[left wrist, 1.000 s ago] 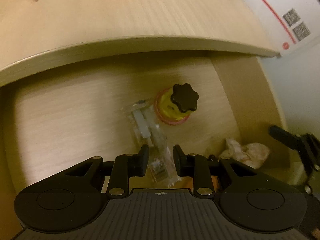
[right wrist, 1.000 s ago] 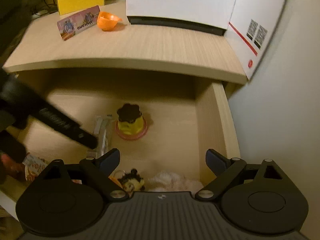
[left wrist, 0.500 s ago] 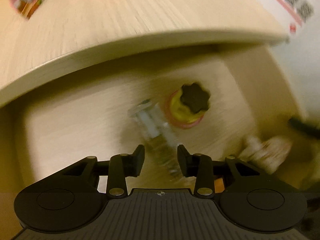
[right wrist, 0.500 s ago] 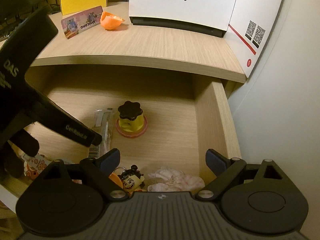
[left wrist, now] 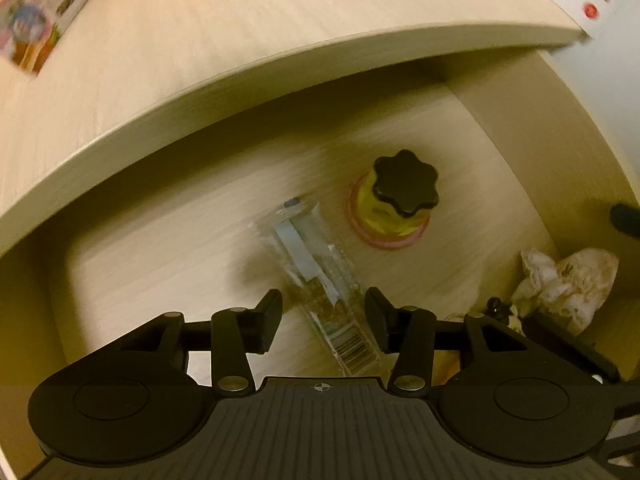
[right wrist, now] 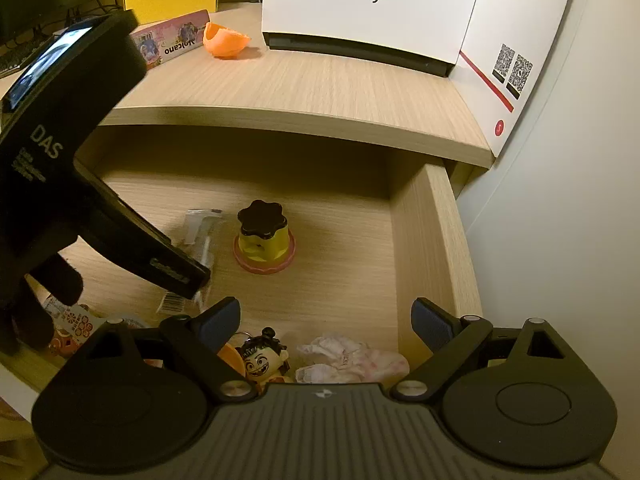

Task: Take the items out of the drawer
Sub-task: 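Move both open tools back into the drawer toward the clear packets, then grasp clear snack packet with left tool while right tool grasps pudding cup lid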

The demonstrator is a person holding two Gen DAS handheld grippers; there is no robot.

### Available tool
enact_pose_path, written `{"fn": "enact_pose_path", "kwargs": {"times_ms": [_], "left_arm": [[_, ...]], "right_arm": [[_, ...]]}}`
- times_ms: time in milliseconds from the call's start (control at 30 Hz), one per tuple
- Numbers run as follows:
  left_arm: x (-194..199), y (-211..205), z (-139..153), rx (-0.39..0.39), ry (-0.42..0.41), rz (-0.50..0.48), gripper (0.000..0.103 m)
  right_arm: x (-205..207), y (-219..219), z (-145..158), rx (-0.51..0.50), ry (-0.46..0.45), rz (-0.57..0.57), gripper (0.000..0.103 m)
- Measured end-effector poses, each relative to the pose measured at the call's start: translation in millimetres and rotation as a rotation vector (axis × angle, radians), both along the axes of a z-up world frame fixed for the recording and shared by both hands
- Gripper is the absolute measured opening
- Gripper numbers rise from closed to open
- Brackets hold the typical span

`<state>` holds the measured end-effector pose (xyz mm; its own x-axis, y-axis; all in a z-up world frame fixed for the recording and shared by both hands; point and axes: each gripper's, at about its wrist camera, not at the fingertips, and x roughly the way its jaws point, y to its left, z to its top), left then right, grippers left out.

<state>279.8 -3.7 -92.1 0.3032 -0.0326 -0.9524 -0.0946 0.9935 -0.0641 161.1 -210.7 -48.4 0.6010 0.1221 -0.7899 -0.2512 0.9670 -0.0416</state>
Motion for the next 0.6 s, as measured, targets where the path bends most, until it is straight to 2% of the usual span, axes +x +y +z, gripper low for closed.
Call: {"fn": "enact_pose_path", "kwargs": {"times_ms": [100,300,433,600], "left_arm": [[3,-2,-3,-0.031,-0.009,0.037,0.052],[8,-7,-3,0.002,-0.038,0.037,0.051],[3,-7,-2,0.003,-0.03,0.023,0.042],[-12,5,0,-0.09,-0.007,0.03,0.037]], "right_arm": [[2,-1,0,0.011,0.01,-0.007,0.094],[3,-1,-1,0.016,0.018,-0.013,0.094],[3,-1,-1,0.014,0.026,-0.018,0.094],[9,-2,1,0.033,0.055,-0.02,0.094]]}}
